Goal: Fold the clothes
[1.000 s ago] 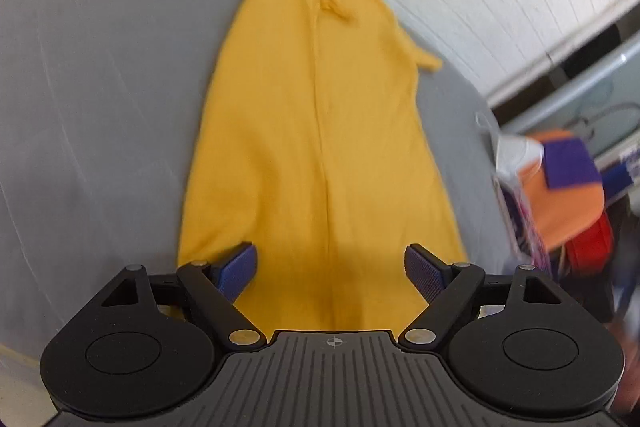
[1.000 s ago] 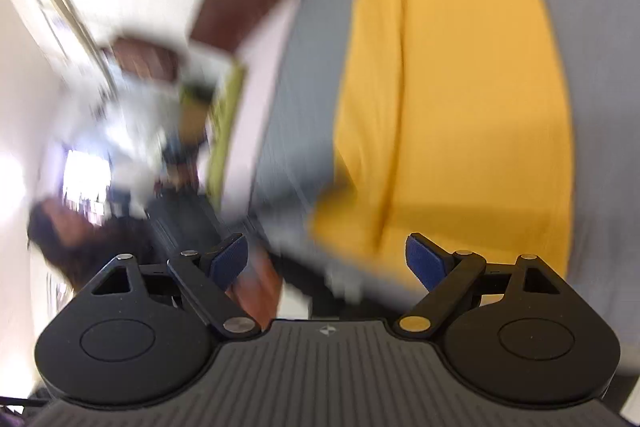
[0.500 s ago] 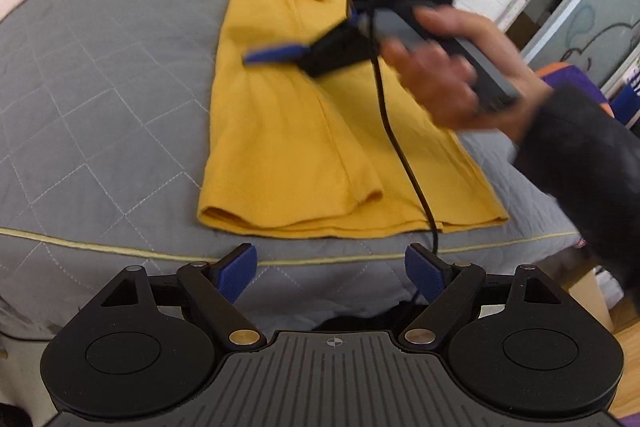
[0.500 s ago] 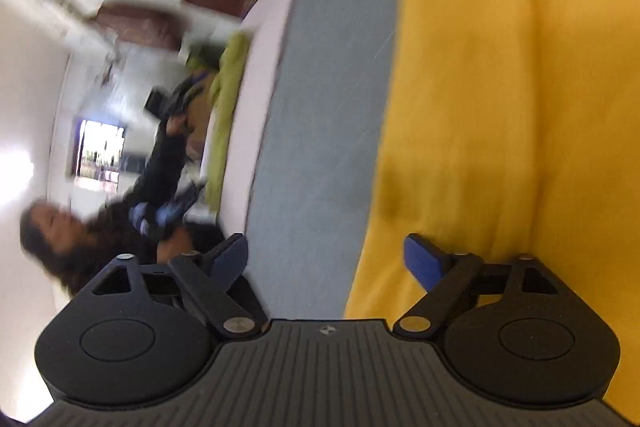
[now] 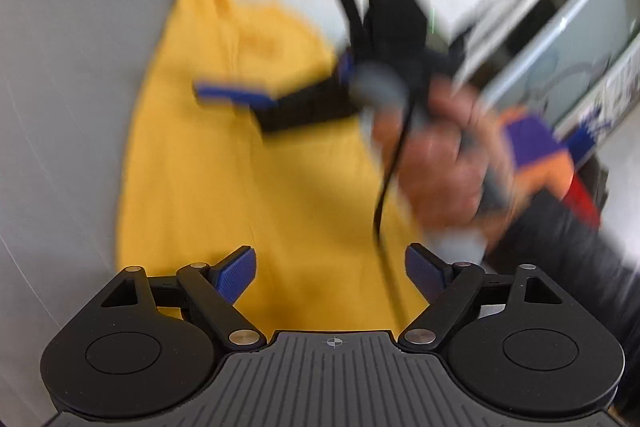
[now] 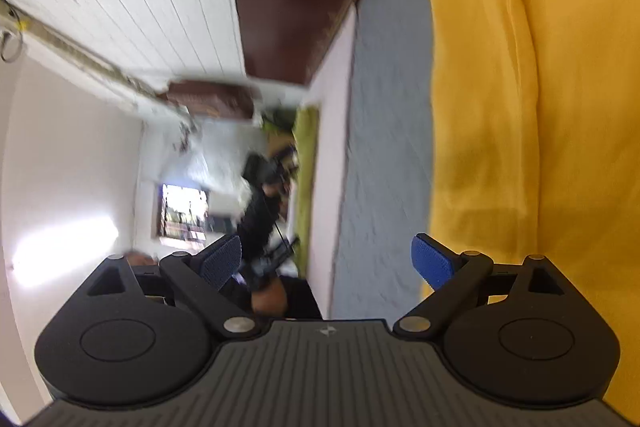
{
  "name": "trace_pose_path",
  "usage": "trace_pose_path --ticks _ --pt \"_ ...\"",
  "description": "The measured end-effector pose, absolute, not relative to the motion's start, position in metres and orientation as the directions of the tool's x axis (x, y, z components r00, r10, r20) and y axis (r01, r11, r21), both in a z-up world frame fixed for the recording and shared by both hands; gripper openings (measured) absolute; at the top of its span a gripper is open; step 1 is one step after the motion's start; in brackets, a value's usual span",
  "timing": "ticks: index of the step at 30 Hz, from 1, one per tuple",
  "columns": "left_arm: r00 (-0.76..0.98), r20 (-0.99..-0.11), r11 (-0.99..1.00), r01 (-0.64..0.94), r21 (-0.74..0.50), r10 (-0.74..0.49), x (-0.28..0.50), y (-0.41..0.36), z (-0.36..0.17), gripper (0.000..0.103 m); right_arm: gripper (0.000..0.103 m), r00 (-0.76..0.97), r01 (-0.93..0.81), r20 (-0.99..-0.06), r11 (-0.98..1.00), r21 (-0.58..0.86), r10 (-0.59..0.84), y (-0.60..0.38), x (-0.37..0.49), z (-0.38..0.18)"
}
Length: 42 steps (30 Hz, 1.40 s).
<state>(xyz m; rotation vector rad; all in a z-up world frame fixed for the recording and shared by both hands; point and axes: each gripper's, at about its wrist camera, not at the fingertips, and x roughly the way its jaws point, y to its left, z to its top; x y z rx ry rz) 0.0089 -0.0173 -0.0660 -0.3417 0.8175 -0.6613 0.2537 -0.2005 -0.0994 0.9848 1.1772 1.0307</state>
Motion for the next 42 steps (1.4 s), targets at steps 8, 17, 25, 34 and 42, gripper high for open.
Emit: trace_pose_path --ticks 8,17,25,34,42 --pt "0.475 -0.589 0.756 0.444 -0.481 -0.654 -0.021 -0.009 -0.068 0.09 0.094 0.233 -0.113 -0.364 0.397 0.911 0.902 -0.207 0.339 -0.089" --pt "0.562 -0.534 0.775 0.444 -0.449 -0.632 0.012 0.0 -0.019 0.103 0.095 0.349 -0.319 -0.65 0.738 0.594 0.675 -0.166 0.386 -0.012" --pt "0.476 -0.65 0.803 0.416 -0.427 -0.592 0.024 -0.022 -0.056 0.103 0.088 0.354 -0.261 -0.809 0.88 0.397 0.47 -0.147 0.44 -0.041" --pt "0.523 -0.628 0.817 0.368 -0.443 -0.576 0.039 -0.002 -0.044 0.103 0.093 0.399 -0.318 -0.702 0.807 0.497 0.59 -0.15 0.438 -0.02" --pt "0.538 -0.651 0.844 0.363 -0.394 -0.535 0.039 -0.004 -0.059 0.103 0.092 0.553 -0.149 -0.595 0.772 0.617 0.583 -0.168 0.454 -0.033"
